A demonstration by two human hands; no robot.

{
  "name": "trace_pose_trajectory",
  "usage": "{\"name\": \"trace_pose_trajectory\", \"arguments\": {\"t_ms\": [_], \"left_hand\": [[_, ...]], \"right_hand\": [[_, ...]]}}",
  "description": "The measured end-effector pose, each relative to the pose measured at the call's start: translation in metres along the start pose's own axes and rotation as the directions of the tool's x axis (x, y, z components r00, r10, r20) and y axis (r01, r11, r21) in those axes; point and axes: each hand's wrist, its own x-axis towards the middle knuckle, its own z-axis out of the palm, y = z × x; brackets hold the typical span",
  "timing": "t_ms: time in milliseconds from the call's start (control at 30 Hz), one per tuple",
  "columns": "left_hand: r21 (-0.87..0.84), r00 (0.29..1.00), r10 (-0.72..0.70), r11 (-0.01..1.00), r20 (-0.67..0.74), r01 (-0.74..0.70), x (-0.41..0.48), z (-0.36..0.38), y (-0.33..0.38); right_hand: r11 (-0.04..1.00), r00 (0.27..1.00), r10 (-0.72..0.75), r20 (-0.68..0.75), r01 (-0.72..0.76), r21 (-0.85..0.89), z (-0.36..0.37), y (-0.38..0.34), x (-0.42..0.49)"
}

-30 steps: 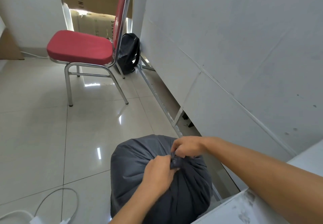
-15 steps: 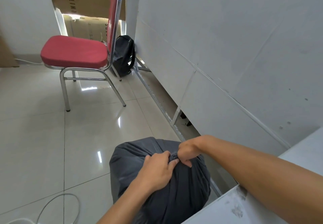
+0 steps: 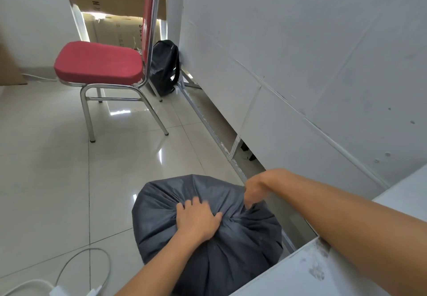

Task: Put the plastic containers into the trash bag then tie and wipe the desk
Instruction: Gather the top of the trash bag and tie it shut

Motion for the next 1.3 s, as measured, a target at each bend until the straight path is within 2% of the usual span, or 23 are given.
{"name": "trace_pose_trajectory", "arguments": {"t_ms": [100,167,233,333,433,567,633,767,867,1033,1167,1300], "left_hand": [[0.037,0.940,0.206,0.978,-0.271,-0.203,-0.003,0.016,-0.003],[0.054,0.890,0.318,0.946,-0.328,-0.318,-0.011,0.025,0.003],[0.083,0.900,0.357,0.934,-0.249,-0.347,-0.018,0.038,0.005],[0.168,0.937,0.348,0.925,-0.011,-0.341,-0.021,0.059,0.004],[0.168,0.955,0.293,0.940,0.056,-0.298,-0.015,0.053,0.006],[-0.012,0.950,0.309,0.951,-0.030,-0.310,-0.012,0.028,0.011],[-0.166,0.943,0.322,0.929,-0.085,-0.332,-0.016,0.014,0.014],[-0.358,0.939,0.323,0.868,-0.121,-0.345,-0.021,-0.015,0.016],[-0.427,0.943,0.304,0.841,-0.134,-0.332,-0.032,-0.044,0.014],[-0.476,0.940,0.315,0.812,-0.133,-0.339,-0.079,-0.116,0.022],[-0.417,0.905,0.372,0.803,-0.205,-0.425,-0.131,-0.166,0.032],[-0.394,0.852,0.428,0.758,-0.302,-0.521,-0.199,-0.201,0.043]], "right_hand": [[0.999,0.999,-0.003,-0.044,0.005,0.046,-0.001,-0.003,0.002],[0.997,0.999,0.015,-0.038,-0.012,0.075,-0.001,-0.002,0.006],[0.996,0.999,0.014,-0.030,-0.011,0.087,-0.002,-0.004,0.007],[0.994,1.000,-0.009,-0.026,0.012,0.112,-0.001,-0.003,0.009],[0.992,0.997,-0.055,-0.059,0.061,0.109,-0.007,-0.002,0.009],[0.975,0.982,-0.108,-0.154,0.135,0.177,-0.017,0.001,-0.006],[0.950,0.962,-0.110,-0.251,0.177,0.259,-0.021,0.005,-0.016],[0.915,0.941,-0.138,-0.309,0.240,0.323,-0.022,0.015,-0.036],[0.860,0.877,-0.144,-0.458,0.340,0.382,-0.015,0.023,-0.070],[0.720,0.721,0.036,-0.692,0.461,0.518,0.010,0.032,-0.145],[0.632,0.618,0.189,-0.763,0.518,0.577,0.043,0.025,-0.210],[0.590,0.570,0.297,-0.766,0.522,0.616,0.086,0.011,-0.280]]}}
